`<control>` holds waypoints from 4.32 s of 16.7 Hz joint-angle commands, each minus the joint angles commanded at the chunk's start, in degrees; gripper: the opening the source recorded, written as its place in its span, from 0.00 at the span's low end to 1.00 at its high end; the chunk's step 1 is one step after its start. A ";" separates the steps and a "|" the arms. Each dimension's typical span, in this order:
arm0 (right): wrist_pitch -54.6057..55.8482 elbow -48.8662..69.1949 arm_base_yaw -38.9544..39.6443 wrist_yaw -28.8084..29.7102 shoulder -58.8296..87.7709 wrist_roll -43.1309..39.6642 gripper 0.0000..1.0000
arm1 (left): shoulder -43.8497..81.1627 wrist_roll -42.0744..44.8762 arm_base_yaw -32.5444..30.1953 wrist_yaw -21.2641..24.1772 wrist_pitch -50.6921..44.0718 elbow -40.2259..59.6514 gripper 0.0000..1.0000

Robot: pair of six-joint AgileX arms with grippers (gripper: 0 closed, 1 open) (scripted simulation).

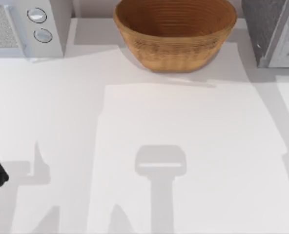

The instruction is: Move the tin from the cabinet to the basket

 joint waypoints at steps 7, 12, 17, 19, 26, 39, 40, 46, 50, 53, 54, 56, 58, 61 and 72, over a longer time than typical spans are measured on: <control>0.00 0.00 0.00 0.00 0.00 0.00 0.00 | 0.00 0.00 0.00 0.00 0.00 0.00 1.00; -0.95 0.03 0.68 0.53 -1.00 0.07 0.00 | 0.00 0.00 0.00 0.00 0.00 0.00 1.00; -11.67 -0.18 6.47 6.23 -11.96 0.03 0.00 | 0.00 0.00 0.00 0.00 0.00 0.00 1.00; -17.18 -0.30 9.25 8.93 -17.49 0.01 0.00 | 0.00 0.00 0.00 0.00 0.00 0.00 1.00; -22.07 -0.75 12.10 11.80 -22.34 0.08 0.00 | 0.00 0.00 0.00 0.00 0.00 0.00 1.00; -6.04 -46.64 3.81 3.23 -50.27 -0.16 0.00 | 0.00 0.00 0.00 0.00 0.00 0.00 1.00; -3.85 -53.40 2.62 2.06 -54.12 -0.20 0.00 | 0.00 0.00 0.00 0.00 0.00 0.00 1.00; 9.31 -92.39 -4.40 -5.15 -77.32 -0.45 0.00 | 0.00 0.00 0.00 0.00 0.00 0.00 1.00; 16.54 -110.00 -8.07 -9.20 -89.85 -0.58 0.00 | 0.00 0.00 0.00 0.00 0.00 0.00 1.00; 19.91 -116.88 -9.78 -11.13 -95.83 -0.67 0.00 | 0.00 0.00 0.00 0.00 0.00 0.00 1.00; 20.48 -117.95 -10.07 -11.46 -96.85 -0.69 0.00 | 0.00 0.00 0.00 0.00 0.00 0.00 1.00; 20.74 -118.41 -10.19 -11.61 -97.29 -0.70 0.00 | 0.00 0.00 0.00 0.00 0.00 0.00 1.00; 20.74 -118.41 -10.19 -11.61 -97.29 -0.70 0.00 | 0.00 0.00 0.00 0.00 0.00 0.00 1.00; 20.81 -118.19 -9.79 -11.40 -96.30 -0.59 0.00 | 0.00 0.00 0.00 0.00 0.00 0.00 1.00; 32.79 -83.42 2.40 0.75 -52.66 -0.39 0.00 | 0.00 0.00 0.00 0.00 0.00 0.00 1.00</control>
